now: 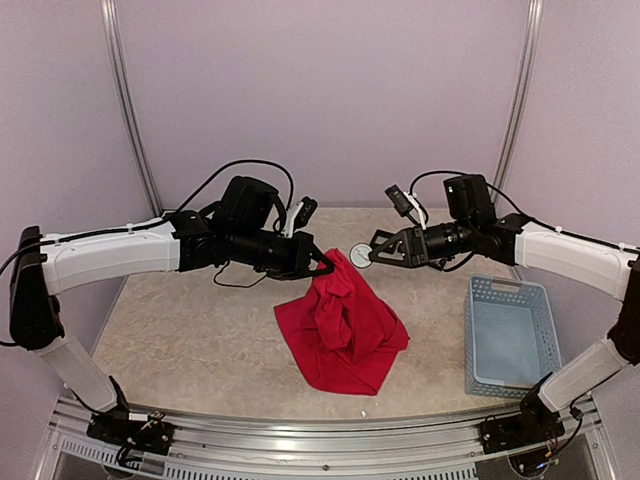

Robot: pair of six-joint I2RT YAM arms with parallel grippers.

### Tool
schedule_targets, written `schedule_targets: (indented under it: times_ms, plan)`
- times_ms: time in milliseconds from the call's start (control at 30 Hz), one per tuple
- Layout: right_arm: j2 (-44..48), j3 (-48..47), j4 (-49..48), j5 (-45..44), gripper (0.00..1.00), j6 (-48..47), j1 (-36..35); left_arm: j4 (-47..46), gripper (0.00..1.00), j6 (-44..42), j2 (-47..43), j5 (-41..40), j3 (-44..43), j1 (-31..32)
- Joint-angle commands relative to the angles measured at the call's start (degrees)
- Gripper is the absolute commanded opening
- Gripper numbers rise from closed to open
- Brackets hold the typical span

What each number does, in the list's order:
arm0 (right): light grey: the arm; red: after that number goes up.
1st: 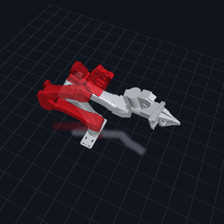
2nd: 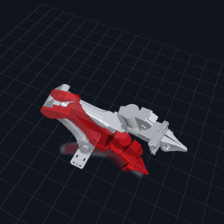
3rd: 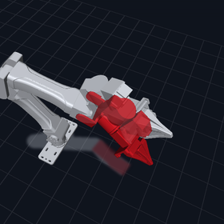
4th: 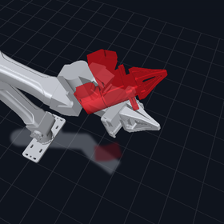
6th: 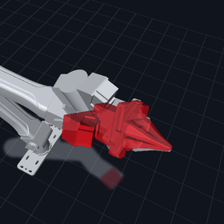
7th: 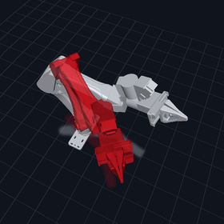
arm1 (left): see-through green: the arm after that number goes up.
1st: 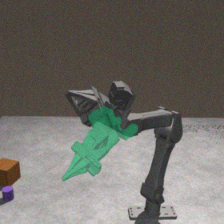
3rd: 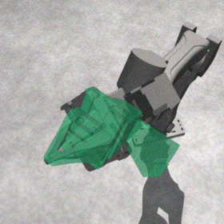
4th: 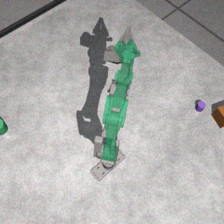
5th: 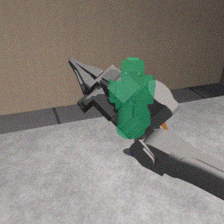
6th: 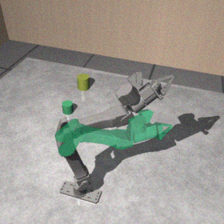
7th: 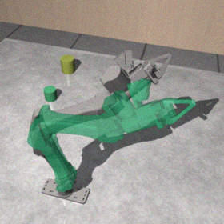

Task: Remove the brooch from the garment
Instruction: Remove the brooch from the crumpled clothing, then pass from the right arm to the left

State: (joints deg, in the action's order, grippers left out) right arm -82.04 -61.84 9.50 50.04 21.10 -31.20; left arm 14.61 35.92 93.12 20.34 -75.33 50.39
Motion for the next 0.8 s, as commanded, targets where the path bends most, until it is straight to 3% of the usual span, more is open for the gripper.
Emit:
schedule_targets:
  times_ms: [0, 300, 433, 600, 633, 767]
  plan:
    - [2.01, 0.41, 2.34, -3.49, 0.00, -1.67, 0.30, 0.31, 0.00, 2.20, -3.94, -4.48, 2.38, -2.29]
    - [3.33, -0.38, 0.95, -5.29, 0.00, 0.58, 0.31, 6.52, 0.01, 6.65, -5.92, -10.77, 6.41, -11.89]
    - [3.39, -1.94, 0.86, -4.66, 0.00, 1.15, 0.44, 6.08, 0.26, 6.56, -5.34, -11.12, 7.08, -14.81]
    - [3.62, -3.28, 0.39, -3.35, 0.00, 2.03, 0.50, 6.99, 0.92, 5.76, -7.07, -16.87, 6.81, -14.85]
    - [3.64, -3.47, -0.07, -2.71, 0.00, 2.32, 0.52, 6.63, 0.98, 5.44, -7.76, -18.05, 7.04, -14.61]
    - [4.08, -3.86, -2.62, 0.43, 0.00, 4.17, 0.50, 1.99, 0.99, 2.49, -11.72, -18.07, 7.66, -13.12]
